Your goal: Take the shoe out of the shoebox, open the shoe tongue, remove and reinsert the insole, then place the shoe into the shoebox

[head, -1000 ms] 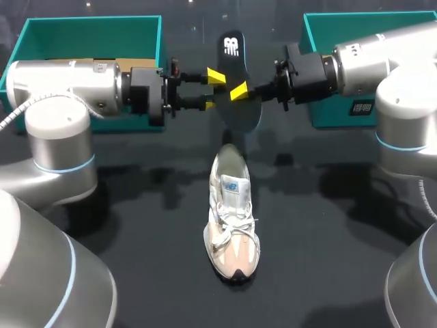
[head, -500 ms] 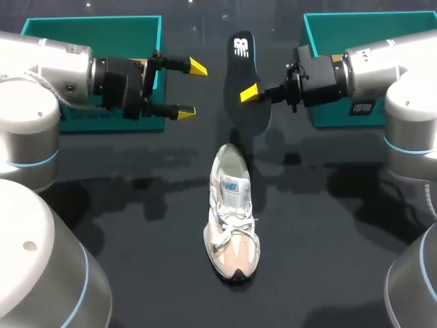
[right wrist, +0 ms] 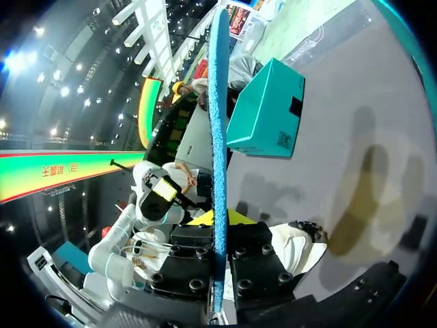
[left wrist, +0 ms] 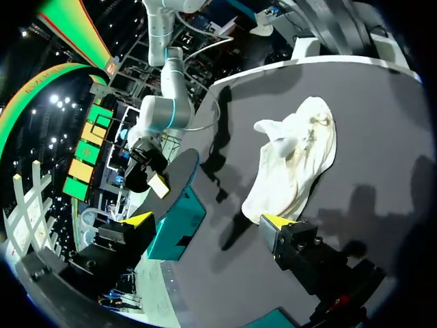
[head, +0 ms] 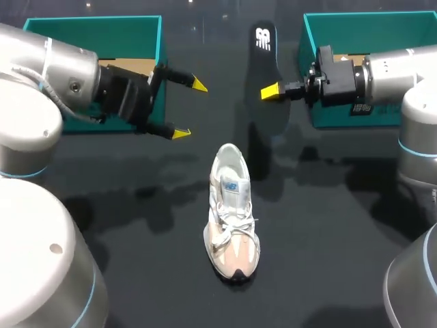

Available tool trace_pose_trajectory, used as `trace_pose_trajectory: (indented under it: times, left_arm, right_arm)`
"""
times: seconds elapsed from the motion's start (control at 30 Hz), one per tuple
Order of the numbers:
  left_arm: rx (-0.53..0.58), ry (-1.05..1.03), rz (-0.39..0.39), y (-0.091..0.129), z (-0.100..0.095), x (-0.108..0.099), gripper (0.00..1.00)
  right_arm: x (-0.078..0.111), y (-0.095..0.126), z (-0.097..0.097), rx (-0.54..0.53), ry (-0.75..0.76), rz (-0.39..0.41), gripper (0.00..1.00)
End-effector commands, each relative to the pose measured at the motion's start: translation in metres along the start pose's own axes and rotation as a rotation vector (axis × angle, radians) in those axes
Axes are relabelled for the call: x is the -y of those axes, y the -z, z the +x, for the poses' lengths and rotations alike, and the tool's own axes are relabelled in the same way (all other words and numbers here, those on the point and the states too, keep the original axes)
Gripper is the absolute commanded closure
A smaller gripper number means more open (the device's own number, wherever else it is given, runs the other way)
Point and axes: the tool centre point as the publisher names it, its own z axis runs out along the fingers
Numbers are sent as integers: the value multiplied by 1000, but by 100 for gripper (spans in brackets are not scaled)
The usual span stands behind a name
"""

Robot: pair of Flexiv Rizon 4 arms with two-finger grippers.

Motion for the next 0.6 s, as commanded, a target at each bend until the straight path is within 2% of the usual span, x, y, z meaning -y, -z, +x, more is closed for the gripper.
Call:
trace_pose_trajectory:
  times: [0.03, 0.4, 0.6]
  left_arm:
    - [-184, 118, -218, 15, 6, 11, 0]
    - [-184, 118, -218, 15, 6, 11, 0]
    - [-328, 436, -230, 1, 29, 8, 0]
  right_arm:
    - [-2, -4, -2, 17, 7, 2, 100]
    - [-2, -4, -2, 17, 7, 2, 100]
    - [5, -2, -8, -52, 87, -62, 100]
